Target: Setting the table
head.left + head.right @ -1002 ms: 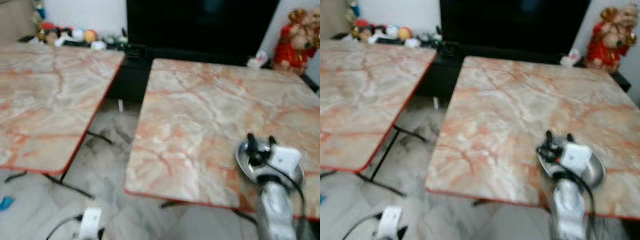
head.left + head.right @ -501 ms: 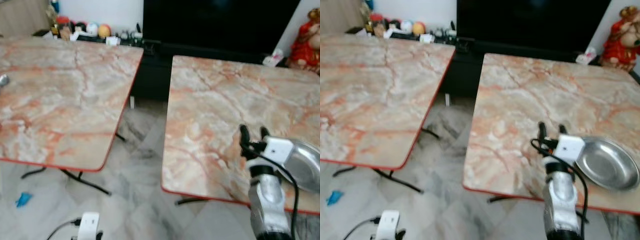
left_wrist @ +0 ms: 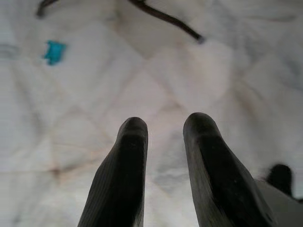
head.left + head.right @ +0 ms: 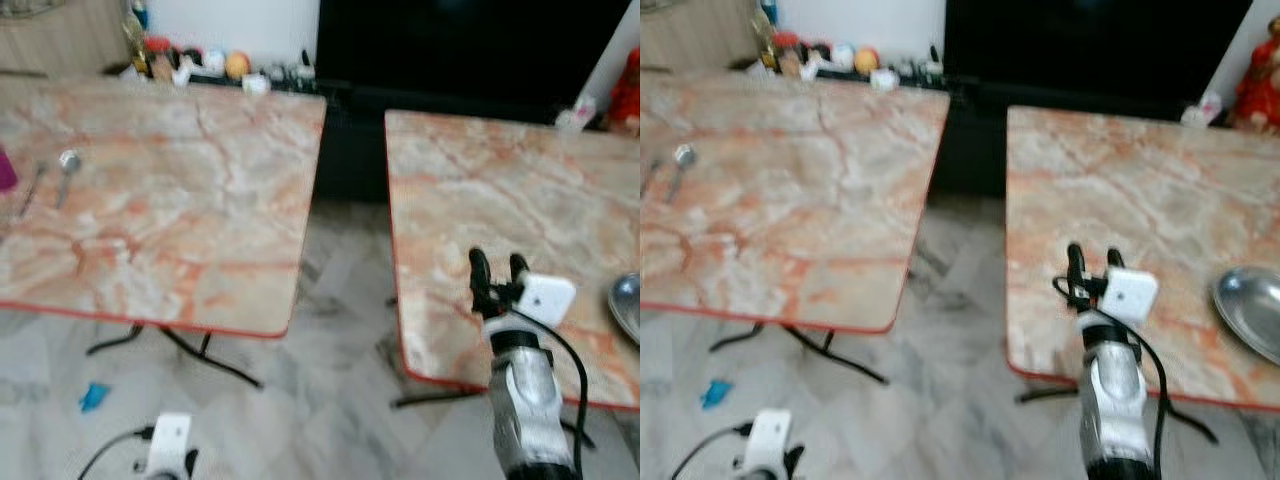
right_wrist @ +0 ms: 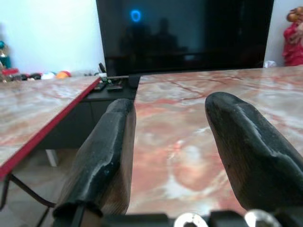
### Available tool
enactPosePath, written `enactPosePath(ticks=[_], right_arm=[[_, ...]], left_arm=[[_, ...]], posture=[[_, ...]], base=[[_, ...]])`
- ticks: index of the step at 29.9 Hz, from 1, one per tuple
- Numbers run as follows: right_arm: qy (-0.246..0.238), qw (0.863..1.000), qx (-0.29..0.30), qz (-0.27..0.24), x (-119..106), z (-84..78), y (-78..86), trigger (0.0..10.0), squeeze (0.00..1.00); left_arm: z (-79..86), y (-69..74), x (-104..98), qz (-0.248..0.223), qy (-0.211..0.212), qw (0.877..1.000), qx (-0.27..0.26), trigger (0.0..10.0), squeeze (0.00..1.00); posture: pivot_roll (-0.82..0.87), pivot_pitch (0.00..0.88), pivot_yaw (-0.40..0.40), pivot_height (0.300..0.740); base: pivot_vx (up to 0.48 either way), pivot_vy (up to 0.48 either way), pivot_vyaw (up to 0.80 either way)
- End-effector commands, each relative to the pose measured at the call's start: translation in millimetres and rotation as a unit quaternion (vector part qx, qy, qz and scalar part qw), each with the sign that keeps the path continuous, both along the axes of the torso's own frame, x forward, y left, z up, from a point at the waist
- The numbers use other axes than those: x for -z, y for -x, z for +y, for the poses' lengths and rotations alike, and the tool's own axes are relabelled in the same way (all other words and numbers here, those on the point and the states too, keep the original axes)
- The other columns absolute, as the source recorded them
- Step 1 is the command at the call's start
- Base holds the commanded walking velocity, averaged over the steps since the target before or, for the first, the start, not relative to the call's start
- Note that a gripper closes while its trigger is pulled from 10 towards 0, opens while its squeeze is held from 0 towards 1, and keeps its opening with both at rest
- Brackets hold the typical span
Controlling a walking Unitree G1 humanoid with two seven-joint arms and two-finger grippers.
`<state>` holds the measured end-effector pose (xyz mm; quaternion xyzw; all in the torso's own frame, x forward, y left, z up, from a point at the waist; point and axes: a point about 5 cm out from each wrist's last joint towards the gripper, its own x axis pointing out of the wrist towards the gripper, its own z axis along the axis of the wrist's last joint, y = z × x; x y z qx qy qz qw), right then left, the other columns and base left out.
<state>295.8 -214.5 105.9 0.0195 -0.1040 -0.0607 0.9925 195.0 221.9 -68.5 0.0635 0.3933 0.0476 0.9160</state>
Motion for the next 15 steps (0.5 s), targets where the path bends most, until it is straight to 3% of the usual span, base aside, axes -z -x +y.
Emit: enactPosePath(ticks=[1, 7, 11, 15], right_arm=[[0.005, 1.0, 0.01, 0.009, 4.3, -7.6, 3.7, 10.0, 0.0], [0.011, 1.0, 0.004, 0.006, 2.8, -6.6, 1.5, 10.0, 0.0], [0.013, 1.0, 0.003, 0.003, 0.9, -6.2, 0.2, 10.0, 0.0], [0.003, 1.0, 0.008, 0.003, 1.4, -7.8, -0.4, 10.0, 0.0]], left_arm=[[-7.5, 0.1, 2.1, 0.005, 0.01, 1.0, -0.001, 10.0, 0.0], [-7.4, -3.4, 0.3, 0.001, 0.01, 1.0, -0.002, 10.0, 0.0], [-7.7, -3.8, 0.2, 0.001, 0.011, 1.0, -0.001, 10.0, 0.0], [-8.3, -2.6, 1.0, 0.004, 0.011, 1.0, 0.001, 10.0, 0.0]], posture=[[0.06, 0.0, -0.048, 0.74], [0.06, 0.0, -0.044, 0.74], [0.06, 0.0, -0.041, 0.74], [0.06, 0.0, -0.039, 0.74]], base=[[0.0, 0.48, 0.0], [0.0, 0.48, 0.0], [0.0, 0.48, 0.45], [0.0, 0.48, 0.0]])
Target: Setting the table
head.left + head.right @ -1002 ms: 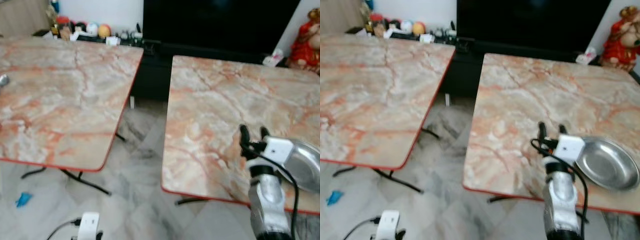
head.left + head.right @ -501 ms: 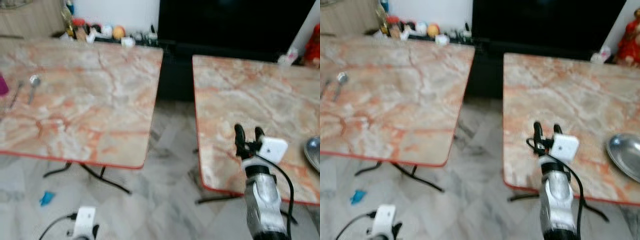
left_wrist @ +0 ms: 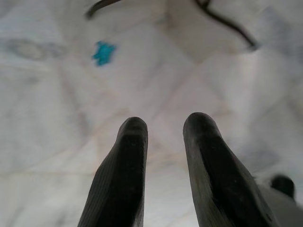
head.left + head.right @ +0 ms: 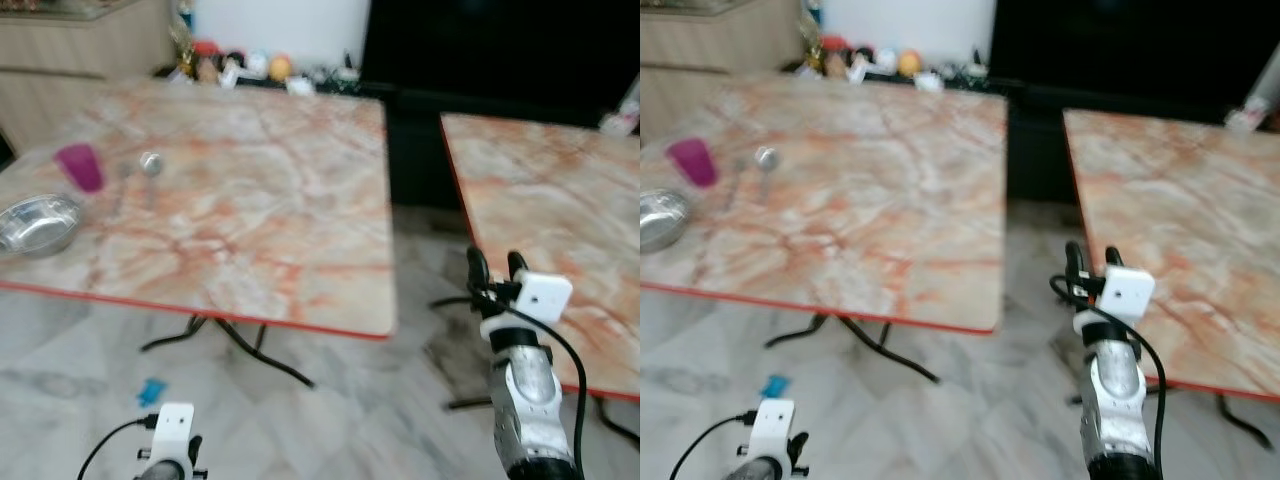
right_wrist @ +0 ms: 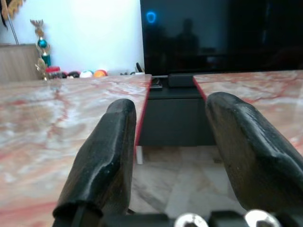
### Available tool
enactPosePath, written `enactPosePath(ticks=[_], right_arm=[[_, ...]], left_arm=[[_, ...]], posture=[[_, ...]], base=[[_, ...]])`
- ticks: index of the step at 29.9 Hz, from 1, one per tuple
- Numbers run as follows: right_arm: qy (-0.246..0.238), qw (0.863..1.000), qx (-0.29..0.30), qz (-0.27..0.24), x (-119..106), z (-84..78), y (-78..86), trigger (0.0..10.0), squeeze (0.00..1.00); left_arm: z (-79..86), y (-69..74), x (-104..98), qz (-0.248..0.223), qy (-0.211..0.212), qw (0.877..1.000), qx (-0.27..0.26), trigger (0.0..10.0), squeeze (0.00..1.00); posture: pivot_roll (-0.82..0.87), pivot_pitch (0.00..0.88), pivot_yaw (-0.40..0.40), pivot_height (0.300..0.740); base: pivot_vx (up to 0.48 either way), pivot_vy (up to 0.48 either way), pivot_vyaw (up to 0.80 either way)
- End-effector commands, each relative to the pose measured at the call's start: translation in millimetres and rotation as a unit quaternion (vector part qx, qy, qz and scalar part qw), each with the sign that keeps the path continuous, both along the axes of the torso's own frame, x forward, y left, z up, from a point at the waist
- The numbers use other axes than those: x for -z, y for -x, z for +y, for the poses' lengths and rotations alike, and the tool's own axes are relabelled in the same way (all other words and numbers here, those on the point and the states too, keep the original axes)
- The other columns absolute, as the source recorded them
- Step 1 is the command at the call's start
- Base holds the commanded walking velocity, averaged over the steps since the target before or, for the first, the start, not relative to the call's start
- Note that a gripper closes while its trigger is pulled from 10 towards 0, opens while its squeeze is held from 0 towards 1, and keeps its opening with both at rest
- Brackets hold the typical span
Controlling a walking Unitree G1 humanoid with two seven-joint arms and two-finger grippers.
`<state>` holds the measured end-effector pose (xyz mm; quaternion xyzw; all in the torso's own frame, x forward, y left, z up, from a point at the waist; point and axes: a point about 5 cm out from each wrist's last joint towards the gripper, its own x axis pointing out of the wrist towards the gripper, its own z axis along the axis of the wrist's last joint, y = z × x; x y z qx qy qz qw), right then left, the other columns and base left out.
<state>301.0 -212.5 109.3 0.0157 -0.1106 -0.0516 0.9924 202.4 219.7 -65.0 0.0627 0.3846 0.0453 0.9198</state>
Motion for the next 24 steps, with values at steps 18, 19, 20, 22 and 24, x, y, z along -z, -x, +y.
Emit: enactPosePath(ticks=[18, 19, 20, 22, 24], right_arm=[[0.001, 1.0, 0.011, 0.007, 3.3, -7.7, -0.7, 10.0, 0.0], [0.001, 1.0, 0.011, 0.006, 2.8, -7.8, -1.3, 10.0, 0.0], [0.001, 1.0, 0.011, 0.006, 2.8, -7.8, -1.3, 10.0, 0.0], [0.0, 1.0, 0.012, 0.005, 2.0, -8.1, -2.1, 10.0, 0.0], [0.001, 1.0, 0.01, 0.005, 1.5, -7.5, -3.0, 10.0, 0.0]], left_arm=[[-5.9, 4.9, 4.7, 0.016, 0.007, 1.0, 0.003, 10.0, 0.0], [-6.2, 4.3, 4.4, 0.015, 0.008, 1.0, 0.003, 10.0, 0.0], [-6.2, 4.3, 4.4, 0.015, 0.008, 1.0, 0.003, 10.0, 0.0], [-6.4, 3.6, 4.0, 0.013, 0.009, 1.0, 0.001, 10.0, 0.0], [-6.0, 4.0, 4.2, 0.013, 0.009, 1.0, -0.002, 10.0, 0.0]], posture=[[0.07, 0.0, -0.038, 0.74], [0.07, 0.0, -0.039, 0.74], [0.07, 0.0, -0.039, 0.74], [0.07, 0.0, -0.042, 0.74], [0.07, 0.0, -0.041, 0.74]], base=[[0.0, 0.48, 0.0], [0.0, 0.48, 0.0], [0.0, 0.48, 0.0], [0.0, 0.48, 0.0], [0.0, 0.48, 0.0]])
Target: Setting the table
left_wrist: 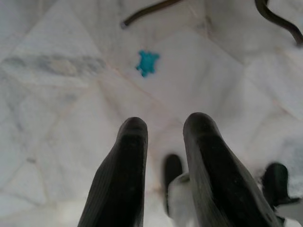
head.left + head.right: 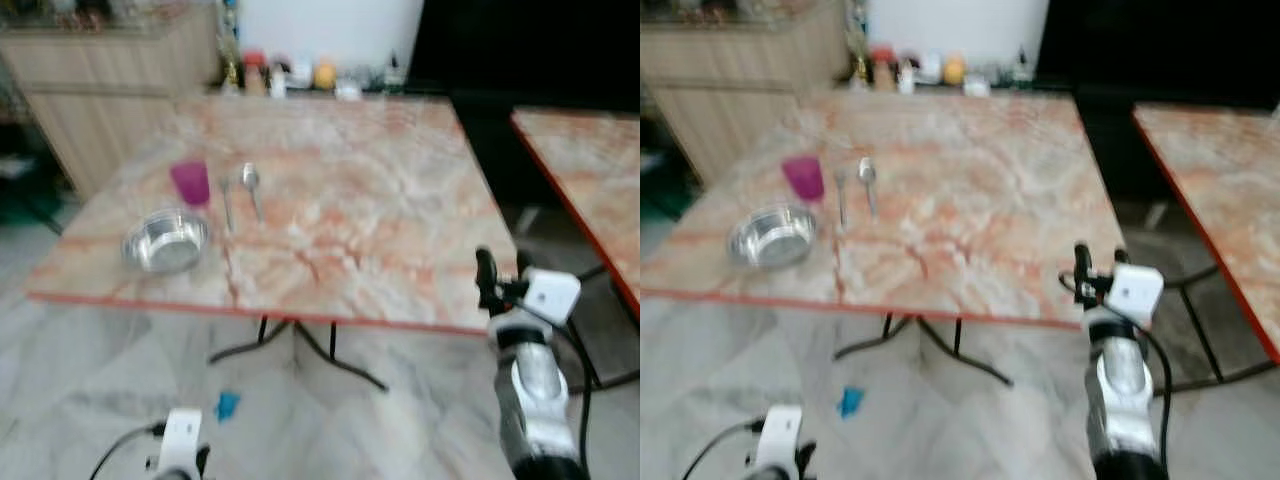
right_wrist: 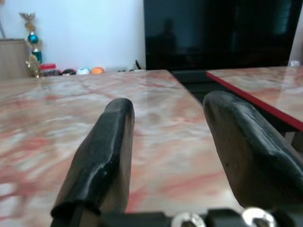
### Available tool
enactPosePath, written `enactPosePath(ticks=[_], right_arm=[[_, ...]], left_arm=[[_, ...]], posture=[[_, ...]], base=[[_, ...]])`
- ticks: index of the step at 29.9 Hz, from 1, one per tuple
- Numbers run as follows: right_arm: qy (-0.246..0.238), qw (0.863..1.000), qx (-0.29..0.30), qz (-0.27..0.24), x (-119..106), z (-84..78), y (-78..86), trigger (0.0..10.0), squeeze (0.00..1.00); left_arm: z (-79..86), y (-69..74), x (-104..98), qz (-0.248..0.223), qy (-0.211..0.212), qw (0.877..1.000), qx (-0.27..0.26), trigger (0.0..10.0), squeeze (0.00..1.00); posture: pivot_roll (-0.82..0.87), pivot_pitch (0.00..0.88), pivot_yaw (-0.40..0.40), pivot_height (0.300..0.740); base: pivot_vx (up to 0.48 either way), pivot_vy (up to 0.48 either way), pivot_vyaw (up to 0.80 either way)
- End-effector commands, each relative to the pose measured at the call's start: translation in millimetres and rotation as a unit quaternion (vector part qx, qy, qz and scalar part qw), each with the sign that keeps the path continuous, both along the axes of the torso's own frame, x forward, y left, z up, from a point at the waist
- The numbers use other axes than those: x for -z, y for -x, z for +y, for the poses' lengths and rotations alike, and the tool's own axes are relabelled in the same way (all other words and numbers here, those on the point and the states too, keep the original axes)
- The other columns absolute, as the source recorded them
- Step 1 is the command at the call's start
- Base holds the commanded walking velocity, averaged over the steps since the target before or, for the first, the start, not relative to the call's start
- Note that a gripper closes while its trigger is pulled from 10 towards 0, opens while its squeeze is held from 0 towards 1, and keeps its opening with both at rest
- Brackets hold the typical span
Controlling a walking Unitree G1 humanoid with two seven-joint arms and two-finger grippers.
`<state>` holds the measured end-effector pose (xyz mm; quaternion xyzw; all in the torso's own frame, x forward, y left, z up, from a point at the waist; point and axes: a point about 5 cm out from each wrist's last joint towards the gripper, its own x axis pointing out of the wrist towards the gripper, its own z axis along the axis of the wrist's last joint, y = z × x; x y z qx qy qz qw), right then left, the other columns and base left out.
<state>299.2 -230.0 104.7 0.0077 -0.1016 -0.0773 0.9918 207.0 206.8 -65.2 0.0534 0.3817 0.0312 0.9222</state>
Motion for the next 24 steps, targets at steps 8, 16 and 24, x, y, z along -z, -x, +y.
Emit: enactPosePath(ticks=[8, 16, 24], right_arm=[[-0.003, 1.0, -0.014, -0.008, -5.4, 9.2, -6.8, 10.0, 0.0], [-0.006, 1.0, -0.016, -0.004, -2.4, 11.0, -6.3, 10.0, 0.0], [-0.008, 1.0, -0.017, -0.002, -1.1, 11.8, -6.2, 10.0, 0.0]], left_arm=[[10.5, 16.1, 7.0, 0.023, -0.006, 1.0, -0.019, 10.0, 0.0], [12.0, 17.4, 7.4, 0.025, -0.007, 0.999, -0.023, 10.0, 0.0], [10.6, 14.4, 6.2, 0.022, -0.007, 1.0, -0.021, 10.0, 0.0]], posture=[[0.07, 0.0, -0.043, 0.74], [0.07, 0.0, -0.043, 0.74], [0.08, 0.0, -0.042, 0.74]], base=[[0.0, 0.48, 0.0], [0.0, 0.48, 0.0], [0.0, 0.48, 0.0]])
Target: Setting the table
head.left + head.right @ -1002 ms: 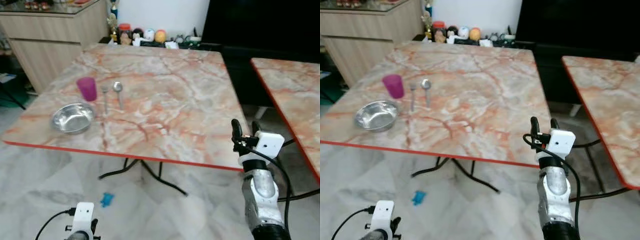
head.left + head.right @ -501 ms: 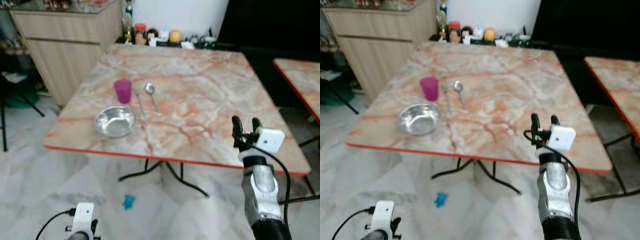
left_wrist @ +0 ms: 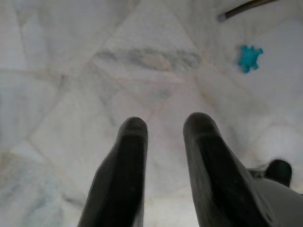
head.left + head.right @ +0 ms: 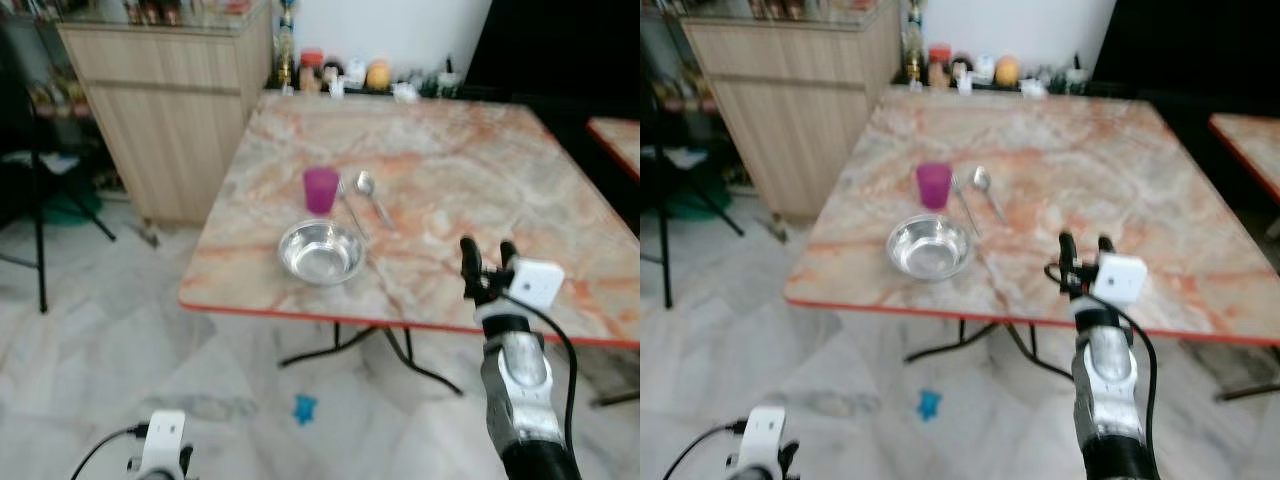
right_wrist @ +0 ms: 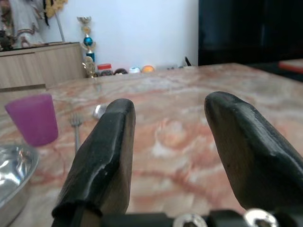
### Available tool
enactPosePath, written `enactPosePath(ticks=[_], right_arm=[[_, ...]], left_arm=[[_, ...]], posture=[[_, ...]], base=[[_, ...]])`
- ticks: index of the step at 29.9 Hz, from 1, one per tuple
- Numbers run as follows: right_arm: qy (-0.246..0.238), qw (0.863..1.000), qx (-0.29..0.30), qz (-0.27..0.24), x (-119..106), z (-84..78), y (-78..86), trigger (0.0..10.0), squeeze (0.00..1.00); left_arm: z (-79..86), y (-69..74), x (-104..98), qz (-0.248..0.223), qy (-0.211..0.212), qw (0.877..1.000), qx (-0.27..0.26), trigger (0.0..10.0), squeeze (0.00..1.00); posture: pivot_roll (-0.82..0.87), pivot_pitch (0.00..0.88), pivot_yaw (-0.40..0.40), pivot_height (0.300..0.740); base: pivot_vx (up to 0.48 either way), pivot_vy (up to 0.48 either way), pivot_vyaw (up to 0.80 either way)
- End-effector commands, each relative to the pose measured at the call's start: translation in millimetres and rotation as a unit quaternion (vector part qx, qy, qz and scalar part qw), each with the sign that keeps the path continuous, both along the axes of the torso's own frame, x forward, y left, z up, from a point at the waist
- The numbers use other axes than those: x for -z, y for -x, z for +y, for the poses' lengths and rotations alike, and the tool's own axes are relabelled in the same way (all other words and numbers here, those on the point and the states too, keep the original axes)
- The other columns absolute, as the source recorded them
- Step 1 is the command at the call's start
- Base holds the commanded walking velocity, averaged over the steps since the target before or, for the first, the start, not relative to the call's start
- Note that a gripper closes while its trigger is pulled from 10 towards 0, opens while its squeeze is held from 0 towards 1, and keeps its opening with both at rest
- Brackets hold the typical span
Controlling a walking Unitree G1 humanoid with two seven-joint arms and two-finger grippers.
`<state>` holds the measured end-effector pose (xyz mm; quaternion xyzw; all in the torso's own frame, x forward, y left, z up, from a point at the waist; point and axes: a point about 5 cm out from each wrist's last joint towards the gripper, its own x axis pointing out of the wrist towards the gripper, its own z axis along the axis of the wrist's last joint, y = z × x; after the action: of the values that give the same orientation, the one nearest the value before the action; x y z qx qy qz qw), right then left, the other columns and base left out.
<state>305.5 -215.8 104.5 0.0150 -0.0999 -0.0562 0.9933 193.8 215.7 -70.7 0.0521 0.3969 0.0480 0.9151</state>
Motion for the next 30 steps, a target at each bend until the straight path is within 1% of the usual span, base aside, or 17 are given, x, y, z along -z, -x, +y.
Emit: enactPosePath(ticks=[1, 7, 10, 15, 23, 30], right_arm=[[-0.002, 1.0, 0.004, -0.003, -1.2, -2.3, 0.1, 10.0, 0.0], [-0.004, 1.0, 0.002, -0.003, -1.2, -1.0, -0.6, 10.0, 0.0], [-0.004, 1.0, 0.001, -0.002, -1.0, -0.4, -0.9, 10.0, 0.0], [-0.005, 1.0, 0.0, -0.004, -1.5, -0.3, -1.4, 10.0, 0.0], [-0.006, 1.0, 0.003, -0.005, -2.3, -1.6, -1.4, 10.0, 0.0], [-0.007, 1.0, 0.001, -0.003, -0.9, -0.6, -1.1, 10.0, 0.0]], left_arm=[[1.6, 1.1, 0.6, 0.006, -0.002, 1.0, -0.004, 10.0, 0.0], [1.7, 0.9, 0.4, 0.004, -0.002, 1.0, -0.005, 10.0, 0.0], [1.5, 0.8, 0.4, 0.004, -0.003, 1.0, -0.004, 10.0, 0.0], [-0.9, -1.6, -1.1, -0.009, 0.007, 1.0, -0.004, 10.0, 0.0], [-0.7, -2.0, -1.2, -0.008, 0.009, 1.0, -0.003, 10.0, 0.0], [-0.5, -2.2, -1.3, -0.008, 0.007, 1.0, -0.002, 10.0, 0.0]], posture=[[0.08, 0.0, -0.042, 0.74], [0.08, 0.0, -0.044, 0.74], [0.08, 0.0, -0.046, 0.74], [0.08, 0.0, -0.046, 0.74], [0.08, 0.0, -0.043, 0.74], [0.08, 0.0, -0.043, 0.74]], base=[[0.0, 0.48, 0.0], [0.0, 0.439, 0.0], [0.0, 0.0, 0.0], [0.0, 0.0, 0.0], [0.0, 0.0, 0.0], [0.295, 0.0, 0.0]])
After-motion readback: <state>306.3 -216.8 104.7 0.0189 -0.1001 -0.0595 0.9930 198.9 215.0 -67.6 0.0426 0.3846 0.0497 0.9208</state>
